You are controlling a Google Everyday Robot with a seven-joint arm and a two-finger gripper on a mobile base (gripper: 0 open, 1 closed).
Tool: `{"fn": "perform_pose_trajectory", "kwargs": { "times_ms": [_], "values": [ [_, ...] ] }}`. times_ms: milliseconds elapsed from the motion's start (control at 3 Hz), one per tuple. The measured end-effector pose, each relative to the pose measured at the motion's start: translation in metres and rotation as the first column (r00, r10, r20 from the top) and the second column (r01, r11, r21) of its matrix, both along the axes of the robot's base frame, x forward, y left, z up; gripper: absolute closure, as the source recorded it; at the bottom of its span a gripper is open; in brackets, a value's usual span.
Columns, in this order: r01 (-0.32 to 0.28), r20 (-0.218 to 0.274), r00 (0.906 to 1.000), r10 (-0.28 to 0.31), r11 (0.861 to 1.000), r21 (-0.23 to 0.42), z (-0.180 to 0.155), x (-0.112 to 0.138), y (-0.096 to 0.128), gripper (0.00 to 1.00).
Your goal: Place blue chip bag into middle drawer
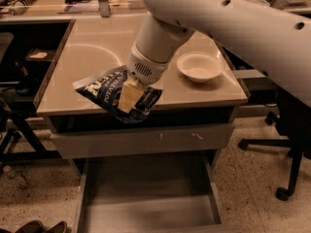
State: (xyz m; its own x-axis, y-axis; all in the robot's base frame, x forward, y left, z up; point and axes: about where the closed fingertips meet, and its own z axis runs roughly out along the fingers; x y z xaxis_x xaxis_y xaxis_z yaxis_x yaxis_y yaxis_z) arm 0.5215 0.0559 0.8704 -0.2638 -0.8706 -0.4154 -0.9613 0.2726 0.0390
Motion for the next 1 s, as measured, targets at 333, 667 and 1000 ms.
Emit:
{"fn": "perform_pose_trajectory", "kwargs": {
  "times_ms": [333, 667, 1000],
  "values": [
    [-0.001, 0.000, 1.0000, 0.001, 1.000, 0.000, 0.000, 0.000, 0.000, 1.00],
    [-0.003, -0.027, 0.9996, 0.003, 1.000, -0.026, 0.001, -0.020, -0.004, 1.00],
    [0.042, -0.090, 0.9949, -0.045, 0.998, -0.042, -0.005, -0.065, -0.014, 1.00]
  ]
}}
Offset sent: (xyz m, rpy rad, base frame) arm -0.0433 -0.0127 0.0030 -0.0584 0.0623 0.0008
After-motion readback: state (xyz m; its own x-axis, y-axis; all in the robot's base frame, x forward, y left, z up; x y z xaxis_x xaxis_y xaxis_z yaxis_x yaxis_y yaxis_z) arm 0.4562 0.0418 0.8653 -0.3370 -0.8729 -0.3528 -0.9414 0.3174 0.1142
